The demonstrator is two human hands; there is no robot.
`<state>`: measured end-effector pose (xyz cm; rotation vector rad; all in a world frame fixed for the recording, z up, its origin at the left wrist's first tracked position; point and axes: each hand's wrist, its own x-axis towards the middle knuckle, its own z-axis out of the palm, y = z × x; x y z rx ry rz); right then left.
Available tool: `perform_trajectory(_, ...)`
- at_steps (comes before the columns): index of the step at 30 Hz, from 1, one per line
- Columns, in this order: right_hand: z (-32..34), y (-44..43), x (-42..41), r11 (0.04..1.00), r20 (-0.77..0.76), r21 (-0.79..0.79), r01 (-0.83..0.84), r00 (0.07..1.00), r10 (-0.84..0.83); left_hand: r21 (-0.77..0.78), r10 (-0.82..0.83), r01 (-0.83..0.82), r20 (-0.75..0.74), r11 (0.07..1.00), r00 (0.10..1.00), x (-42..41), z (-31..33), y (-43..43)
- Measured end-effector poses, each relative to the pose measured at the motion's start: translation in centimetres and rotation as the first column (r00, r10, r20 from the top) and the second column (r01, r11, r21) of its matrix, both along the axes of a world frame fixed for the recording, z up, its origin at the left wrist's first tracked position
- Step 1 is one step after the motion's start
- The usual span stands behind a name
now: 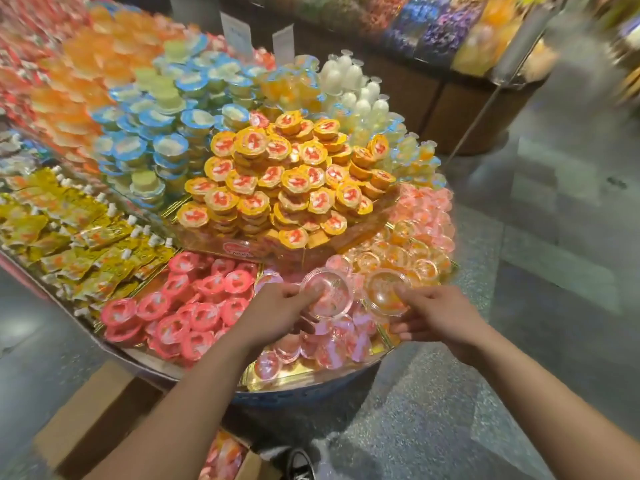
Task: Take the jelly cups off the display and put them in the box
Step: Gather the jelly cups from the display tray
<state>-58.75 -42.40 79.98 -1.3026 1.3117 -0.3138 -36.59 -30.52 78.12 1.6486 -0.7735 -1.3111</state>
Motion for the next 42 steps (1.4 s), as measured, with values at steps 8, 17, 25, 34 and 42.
perform_trajectory(8,-0.3,-2.8,-3.2,0.996,0.068,-0.004,0.094,0.993,-0.094,0.017,-0.028,0.028,0.014,0.999,1.000,-1.4,-0.4,-3.7)
perform_trajectory(17,-5.5,-10.2,-6.3,0.994,0.049,0.025,0.104,0.993,-0.105,0.047,-0.024,0.023,0.024,0.999,0.999,-3.5,-3.3,-10.2)
perform_trajectory(25,-11.4,-20.9,-9.9,0.996,0.019,0.066,0.060,0.998,-0.061,0.110,0.106,-0.108,0.022,0.988,0.994,-7.0,-7.4,-17.0)
perform_trajectory(34,-17.4,-28.6,-11.0,0.989,-0.070,0.141,0.037,0.997,-0.027,0.190,0.252,-0.255,0.038,0.948,0.967,-8.5,-10.7,-19.5)
perform_trajectory(42,-21.1,-31.6,-10.3,0.977,-0.128,0.160,0.142,0.984,-0.122,0.230,0.289,-0.300,0.079,0.926,0.954,-8.9,-11.9,-19.9)
